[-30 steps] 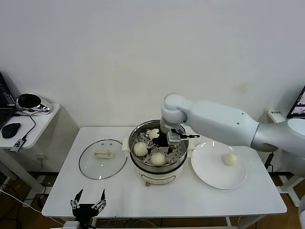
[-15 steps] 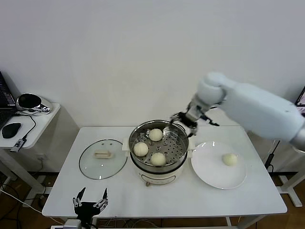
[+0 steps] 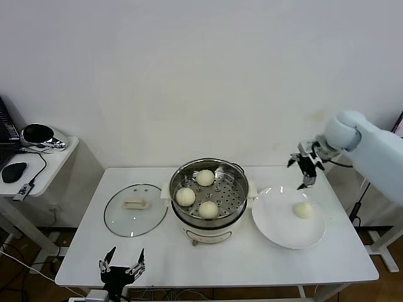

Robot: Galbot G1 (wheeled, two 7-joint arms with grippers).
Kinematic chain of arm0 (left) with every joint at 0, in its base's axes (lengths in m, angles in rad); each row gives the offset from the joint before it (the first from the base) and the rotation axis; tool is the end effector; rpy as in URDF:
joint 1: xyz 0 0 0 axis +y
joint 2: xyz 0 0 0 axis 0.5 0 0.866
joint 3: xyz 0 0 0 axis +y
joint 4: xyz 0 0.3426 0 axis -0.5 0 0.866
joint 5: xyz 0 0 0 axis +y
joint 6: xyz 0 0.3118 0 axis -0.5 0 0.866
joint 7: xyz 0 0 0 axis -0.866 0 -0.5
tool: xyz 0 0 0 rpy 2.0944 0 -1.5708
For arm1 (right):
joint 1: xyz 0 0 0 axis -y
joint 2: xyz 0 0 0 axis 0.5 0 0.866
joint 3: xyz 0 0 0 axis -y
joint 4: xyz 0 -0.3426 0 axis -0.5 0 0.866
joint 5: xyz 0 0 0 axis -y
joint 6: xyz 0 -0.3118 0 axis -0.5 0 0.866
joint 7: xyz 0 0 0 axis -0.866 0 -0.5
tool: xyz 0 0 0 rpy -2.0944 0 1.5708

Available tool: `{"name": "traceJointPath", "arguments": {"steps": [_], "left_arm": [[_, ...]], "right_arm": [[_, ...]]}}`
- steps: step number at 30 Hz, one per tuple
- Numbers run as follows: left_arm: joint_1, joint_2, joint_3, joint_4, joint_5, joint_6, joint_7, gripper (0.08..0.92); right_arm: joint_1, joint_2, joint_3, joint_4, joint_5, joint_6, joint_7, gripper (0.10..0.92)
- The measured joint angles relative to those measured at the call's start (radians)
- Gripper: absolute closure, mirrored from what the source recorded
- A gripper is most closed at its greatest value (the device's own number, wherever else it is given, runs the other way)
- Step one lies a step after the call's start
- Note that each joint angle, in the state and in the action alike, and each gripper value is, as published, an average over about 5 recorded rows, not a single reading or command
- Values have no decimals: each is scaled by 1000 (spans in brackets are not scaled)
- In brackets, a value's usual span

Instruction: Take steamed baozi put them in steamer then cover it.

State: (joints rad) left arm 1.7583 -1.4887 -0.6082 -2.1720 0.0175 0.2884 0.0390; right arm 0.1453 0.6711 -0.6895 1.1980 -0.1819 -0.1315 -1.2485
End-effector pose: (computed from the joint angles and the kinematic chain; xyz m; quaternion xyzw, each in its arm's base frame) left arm 0.0871 0.0353 -0.2914 -0.0015 -0.9785 -0.0613 0.1970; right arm 0.4991 -0.1881 -0.0890 0.4708 -0.5504 0.5764 0.3782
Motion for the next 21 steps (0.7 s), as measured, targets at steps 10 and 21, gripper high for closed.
{"name": "traceJointPath", "arguments": {"steps": [10,21], "left_arm": [[-4,-3,-8,25,8,3,3,177],[-1,-3,-5,52,25,2,1,177]], "right_arm": [[-127,39,85,-123,-96,6,11,203],[-203,104,140,-236,-147,46,58,203]]}}
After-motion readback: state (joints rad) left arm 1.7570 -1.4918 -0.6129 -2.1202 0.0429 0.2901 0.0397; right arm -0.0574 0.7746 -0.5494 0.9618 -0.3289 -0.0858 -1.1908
